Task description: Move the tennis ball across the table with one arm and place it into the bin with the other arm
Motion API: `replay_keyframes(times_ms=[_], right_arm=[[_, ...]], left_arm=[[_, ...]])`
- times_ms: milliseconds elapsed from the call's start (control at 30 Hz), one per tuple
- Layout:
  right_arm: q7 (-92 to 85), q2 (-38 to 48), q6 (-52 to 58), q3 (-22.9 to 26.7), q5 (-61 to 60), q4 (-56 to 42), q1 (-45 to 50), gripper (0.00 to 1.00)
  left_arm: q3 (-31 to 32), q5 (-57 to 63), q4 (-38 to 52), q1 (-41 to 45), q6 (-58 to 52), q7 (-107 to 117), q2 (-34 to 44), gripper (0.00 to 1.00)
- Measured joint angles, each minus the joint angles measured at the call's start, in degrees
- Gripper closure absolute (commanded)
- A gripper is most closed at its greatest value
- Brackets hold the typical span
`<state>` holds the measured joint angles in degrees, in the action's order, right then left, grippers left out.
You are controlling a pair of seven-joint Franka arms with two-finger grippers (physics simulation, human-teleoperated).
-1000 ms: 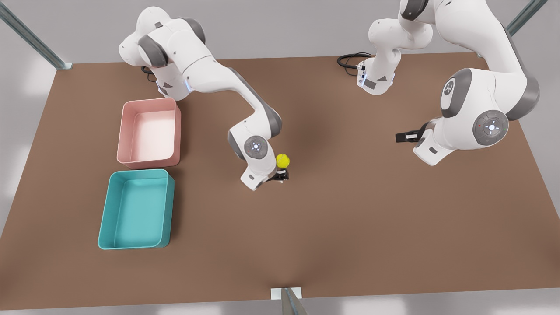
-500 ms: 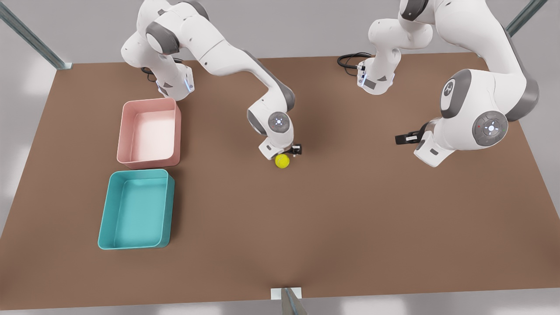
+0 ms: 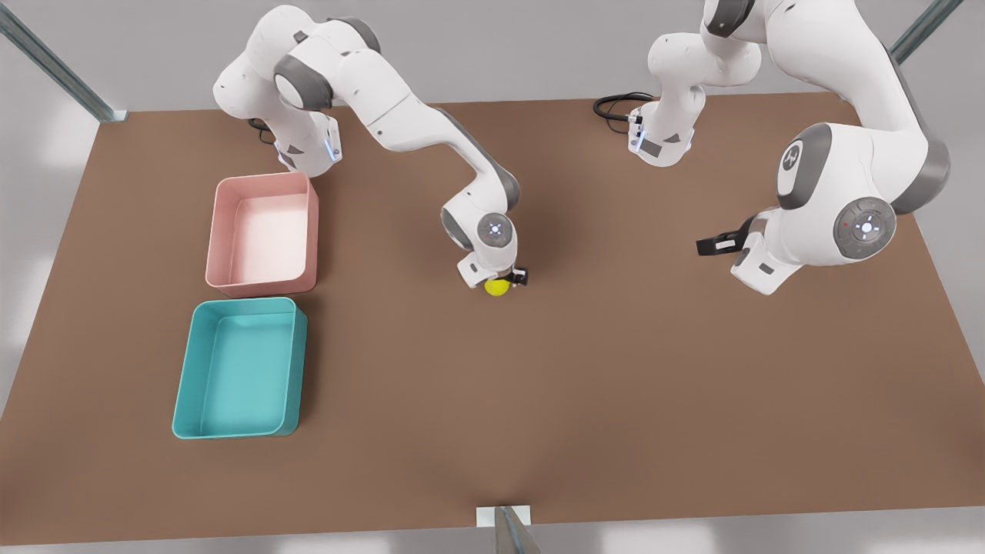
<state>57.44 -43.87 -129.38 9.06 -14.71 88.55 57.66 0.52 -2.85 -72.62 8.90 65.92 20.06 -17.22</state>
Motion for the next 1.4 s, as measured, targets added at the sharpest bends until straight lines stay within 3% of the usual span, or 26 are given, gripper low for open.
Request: replay_keyframes(times_ms=[1000, 1133, 1267, 1400], right_arm=[[4.32, -3.14, -4.35, 0.40, -0.12, 0.60, 0.38, 0.01], [4.51, -3.21, -4.51, 0.35, -0.04, 0.60, 0.41, 0.12], [4.51, -3.01, -4.98, 0.26, -0.17, 0.32, 0.47, 0.43], [4.18, -2.27, -5.46, 0.28, -0.53, 0.16, 0.43, 0.47]], left_arm=[[0.04, -0.03, 0.00, -0.04, -2.27, 0.98, 0.55, 0.00], [0.07, -0.06, -0.02, 0.03, -2.26, 1.01, 0.54, 0.00], [0.02, -0.07, 0.00, -0.01, -2.22, 1.04, 0.40, 0.00], [0.00, -0.08, -0.05, -0.03, -2.15, 1.07, 0.28, 0.00]])
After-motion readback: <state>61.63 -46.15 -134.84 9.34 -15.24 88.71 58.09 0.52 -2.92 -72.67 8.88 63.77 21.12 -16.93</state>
